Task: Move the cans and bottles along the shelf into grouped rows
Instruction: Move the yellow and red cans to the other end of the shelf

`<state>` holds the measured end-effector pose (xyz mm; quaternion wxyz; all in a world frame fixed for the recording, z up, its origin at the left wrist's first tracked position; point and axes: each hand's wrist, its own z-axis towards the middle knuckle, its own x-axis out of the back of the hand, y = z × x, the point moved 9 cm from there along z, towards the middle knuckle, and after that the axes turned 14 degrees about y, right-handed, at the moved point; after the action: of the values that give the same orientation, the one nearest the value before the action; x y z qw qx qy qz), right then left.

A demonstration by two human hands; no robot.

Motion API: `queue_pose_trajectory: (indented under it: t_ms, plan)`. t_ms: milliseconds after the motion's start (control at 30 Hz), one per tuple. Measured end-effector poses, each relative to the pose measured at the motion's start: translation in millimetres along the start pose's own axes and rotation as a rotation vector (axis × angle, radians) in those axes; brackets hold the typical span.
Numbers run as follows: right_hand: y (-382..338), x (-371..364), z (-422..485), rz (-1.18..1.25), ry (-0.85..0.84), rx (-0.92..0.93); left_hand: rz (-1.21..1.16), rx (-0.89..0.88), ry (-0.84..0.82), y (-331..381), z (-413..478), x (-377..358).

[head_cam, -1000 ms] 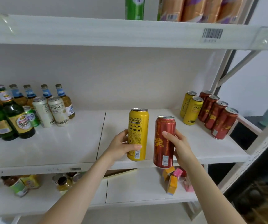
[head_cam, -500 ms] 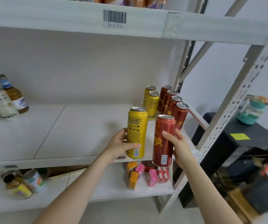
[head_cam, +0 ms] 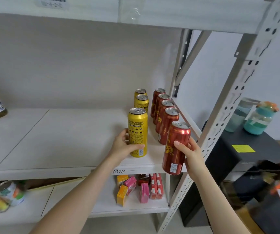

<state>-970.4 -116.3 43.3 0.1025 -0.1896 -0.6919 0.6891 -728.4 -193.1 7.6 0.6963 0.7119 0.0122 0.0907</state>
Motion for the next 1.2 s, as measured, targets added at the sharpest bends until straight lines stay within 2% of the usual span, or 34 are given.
queue_pose_trajectory:
  t_ms: [400,767,1200]
  plan:
    - [25.0,-2.7,56.7,0.009,-0.016,0.089,0.029,-0.072,0.091,-14.6,68.0,-23.0]
    - [41.1,-0.4,75.3,0.130,-0.031,0.119,-0.022,-0.117,0.068,-34.4,96.9,-40.2]
    - [43.1,-10.6,84.2,0.090,-0.068,0.160,-0.049,-0.124,0.088,-31.8,122.9,-38.9]
